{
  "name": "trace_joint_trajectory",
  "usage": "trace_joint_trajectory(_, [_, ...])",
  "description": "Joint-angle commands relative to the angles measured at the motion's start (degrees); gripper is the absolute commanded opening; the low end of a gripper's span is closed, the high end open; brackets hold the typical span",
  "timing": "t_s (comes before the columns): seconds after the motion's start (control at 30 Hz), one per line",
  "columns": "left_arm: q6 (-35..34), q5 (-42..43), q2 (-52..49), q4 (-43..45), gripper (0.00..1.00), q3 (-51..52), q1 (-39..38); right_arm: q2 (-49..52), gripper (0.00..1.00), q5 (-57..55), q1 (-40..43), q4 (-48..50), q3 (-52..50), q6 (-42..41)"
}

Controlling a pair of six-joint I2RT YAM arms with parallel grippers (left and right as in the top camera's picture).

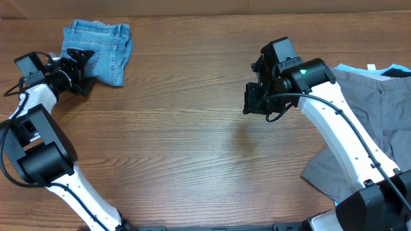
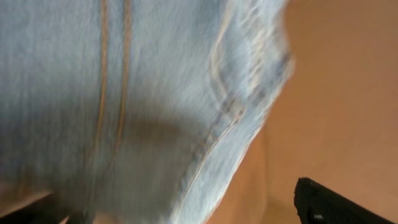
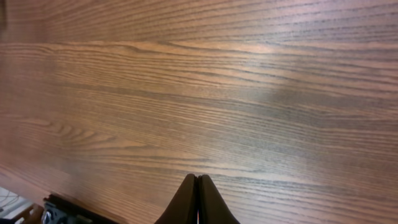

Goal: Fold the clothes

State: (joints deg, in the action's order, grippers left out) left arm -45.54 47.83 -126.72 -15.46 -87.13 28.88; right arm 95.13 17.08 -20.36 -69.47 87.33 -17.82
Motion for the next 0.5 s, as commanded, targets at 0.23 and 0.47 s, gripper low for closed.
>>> trace_joint_trajectory(0.23, [27.78,-18.21,25.81,-27.76,1.0,-0.52,0.66,-11.23,0.05,-0.59,-0.2,1.03,0.52,3.1])
trace_joint_trajectory(0.47, [37.07,-20.13,48.06,-38.49,1.0,-0.9,-2.62,-24.26,0.11,-1.29,-0.17,3.21,0.57,3.04])
